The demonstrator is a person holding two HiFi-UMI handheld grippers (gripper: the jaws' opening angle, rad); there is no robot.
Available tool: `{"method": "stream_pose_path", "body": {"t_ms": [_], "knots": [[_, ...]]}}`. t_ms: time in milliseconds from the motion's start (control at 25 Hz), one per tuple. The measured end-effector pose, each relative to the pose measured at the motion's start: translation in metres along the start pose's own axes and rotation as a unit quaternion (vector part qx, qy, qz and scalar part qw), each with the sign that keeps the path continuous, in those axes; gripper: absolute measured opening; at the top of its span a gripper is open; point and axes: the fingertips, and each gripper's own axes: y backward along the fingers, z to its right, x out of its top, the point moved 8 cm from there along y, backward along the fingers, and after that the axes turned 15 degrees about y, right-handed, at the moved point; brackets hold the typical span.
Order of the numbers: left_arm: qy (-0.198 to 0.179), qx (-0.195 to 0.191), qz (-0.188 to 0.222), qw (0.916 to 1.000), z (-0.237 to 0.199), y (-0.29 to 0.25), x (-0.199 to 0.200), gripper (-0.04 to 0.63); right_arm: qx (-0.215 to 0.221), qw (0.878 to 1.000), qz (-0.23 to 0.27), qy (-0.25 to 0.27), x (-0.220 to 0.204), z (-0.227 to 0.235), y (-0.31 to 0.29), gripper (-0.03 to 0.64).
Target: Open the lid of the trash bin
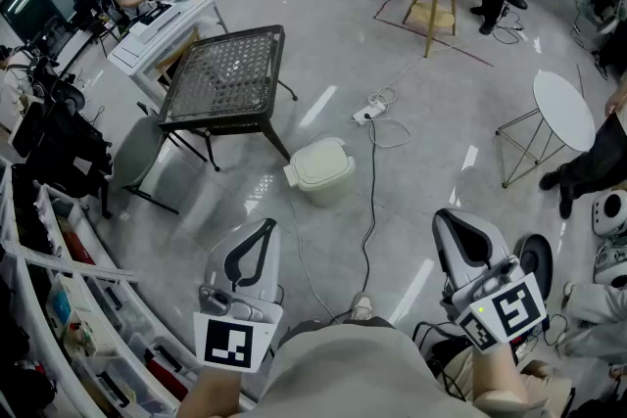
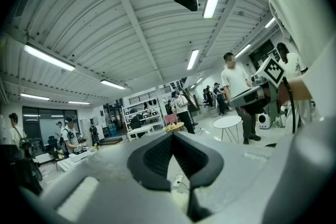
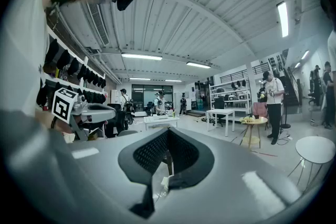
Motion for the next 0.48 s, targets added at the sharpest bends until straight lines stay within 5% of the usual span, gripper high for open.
{"method": "stream_pose_path", "body": {"t_ms": [480], "knots": [[-0.003, 0.007, -0.007, 0.9999, 0.029, -0.017, 0.003, 0.002, 0.017, 0.999, 0.018, -0.02, -0.011, 0.025, 0.009, 0.003]]}}
